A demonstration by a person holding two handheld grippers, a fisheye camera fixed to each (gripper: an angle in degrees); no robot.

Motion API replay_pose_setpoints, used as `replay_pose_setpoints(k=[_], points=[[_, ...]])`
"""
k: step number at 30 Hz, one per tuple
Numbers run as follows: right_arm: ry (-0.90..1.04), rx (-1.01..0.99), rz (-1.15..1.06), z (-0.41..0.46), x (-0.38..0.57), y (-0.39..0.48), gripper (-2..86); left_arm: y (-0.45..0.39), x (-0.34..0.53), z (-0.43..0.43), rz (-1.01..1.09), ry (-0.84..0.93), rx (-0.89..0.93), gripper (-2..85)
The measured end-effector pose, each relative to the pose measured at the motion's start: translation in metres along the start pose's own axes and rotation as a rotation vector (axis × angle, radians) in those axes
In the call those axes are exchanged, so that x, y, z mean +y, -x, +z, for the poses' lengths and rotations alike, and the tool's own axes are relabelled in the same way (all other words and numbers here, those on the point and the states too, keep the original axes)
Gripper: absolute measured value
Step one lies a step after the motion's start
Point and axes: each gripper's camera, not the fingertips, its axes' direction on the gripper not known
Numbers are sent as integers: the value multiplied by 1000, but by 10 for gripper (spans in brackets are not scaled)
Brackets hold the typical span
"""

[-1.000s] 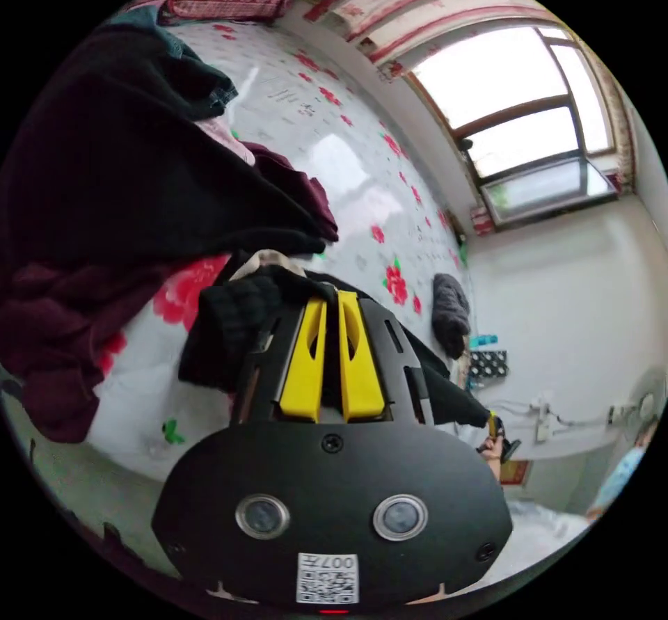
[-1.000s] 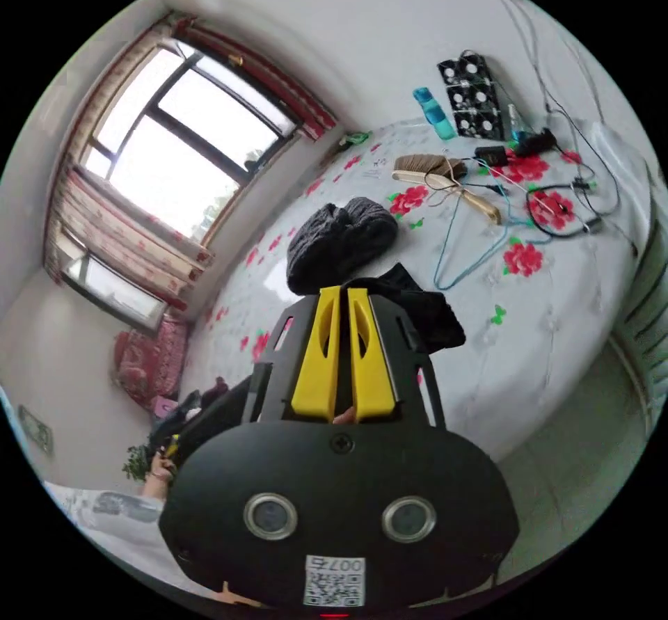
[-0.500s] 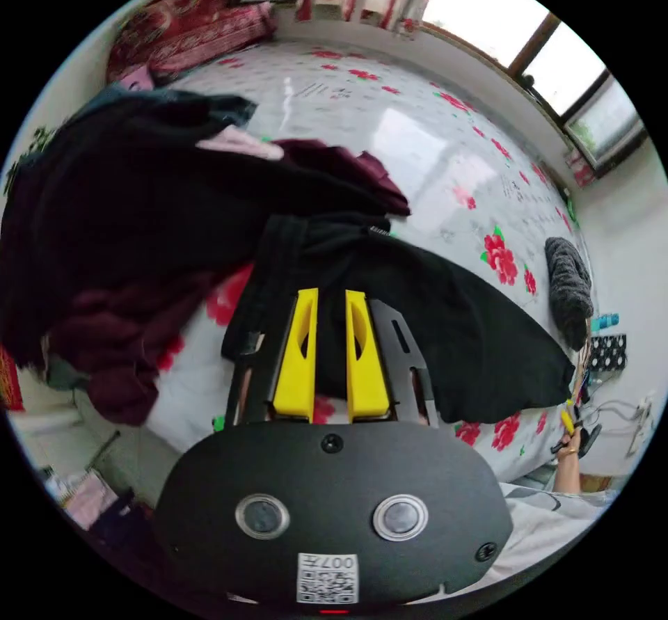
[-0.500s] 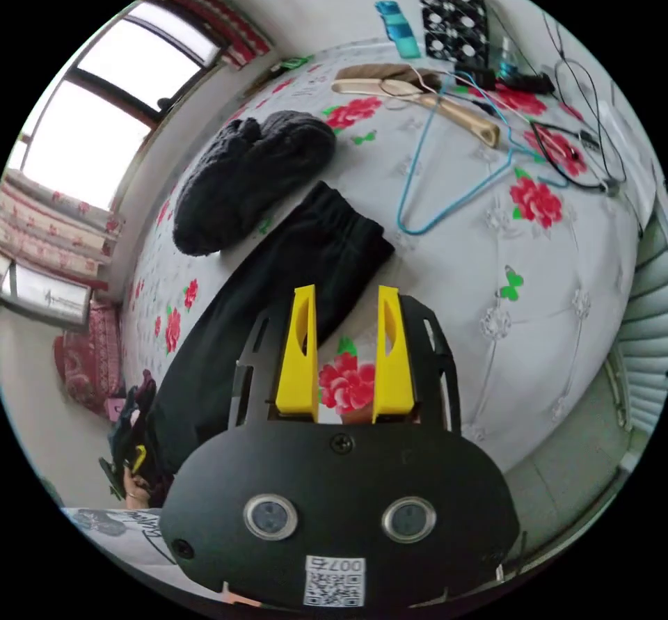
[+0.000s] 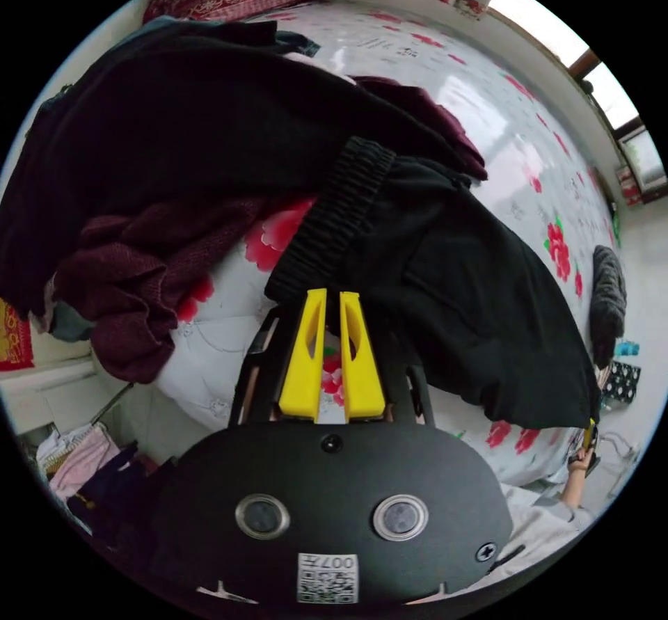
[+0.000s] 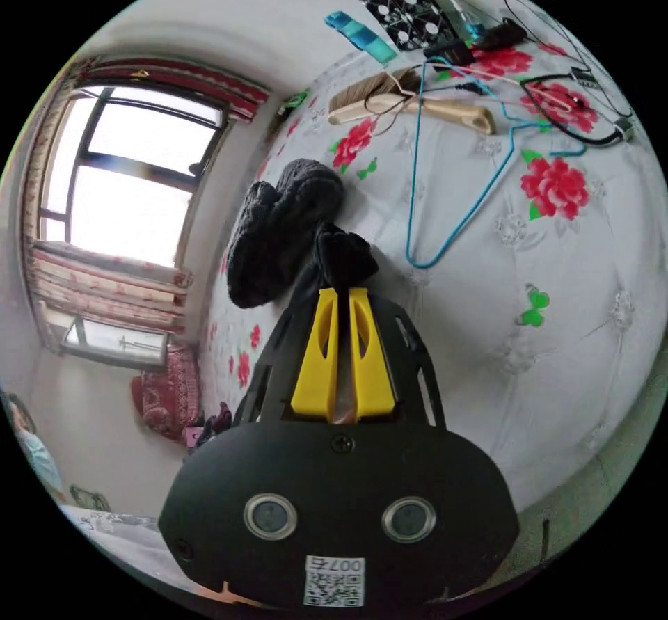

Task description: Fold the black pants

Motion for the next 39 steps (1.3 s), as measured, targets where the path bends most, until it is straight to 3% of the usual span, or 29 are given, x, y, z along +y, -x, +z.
replay_pose_setpoints(k=[2, 7, 10, 14, 18, 20, 22, 24, 27, 32, 34, 37, 39], points=[[-5, 67, -3, -13, 9, -12, 11, 16, 10, 6, 19, -6, 106, 39], [43, 180, 233, -10, 41, -72, 6, 33, 31, 16, 16, -43, 189, 52], [-20, 125, 156, -6, 51, -41, 5, 51, 37, 8, -39, -69, 219, 53], [27, 58, -368, 22, 85, 108, 9, 87, 49, -7, -81, -187, 299, 70], [93, 58, -1051, 75, 215, 260, 22, 118, 48, 15, -151, -189, 392, 101], [143, 50, -1244, 112, 284, 294, 31, 133, 44, 41, -208, -163, 451, 121], [313, 14, -1346, 161, 348, 310, 42, 141, 39, 61, -253, -144, 484, 132], [654, 17, -1435, 226, 424, 308, 54, 149, 35, 80, -297, -125, 528, 135], [749, 100, -1563, 251, 481, 300, 69, 162, 32, 103, -383, -123, 611, 133], [605, 196, -1611, 256, 485, 301, 91, 180, 37, 123, -372, -142, 641, 104], [647, 222, -1595, 272, 487, 296, 97, 183, 41, 127, -356, -154, 650, 85], [888, 286, -1528, 315, 494, 272, 105, 180, 44, 114, -283, -231, 725, 67], [853, 238, -1414, 310, 479, 267, 105, 167, 41, 92, -168, -296, 789, 64]])
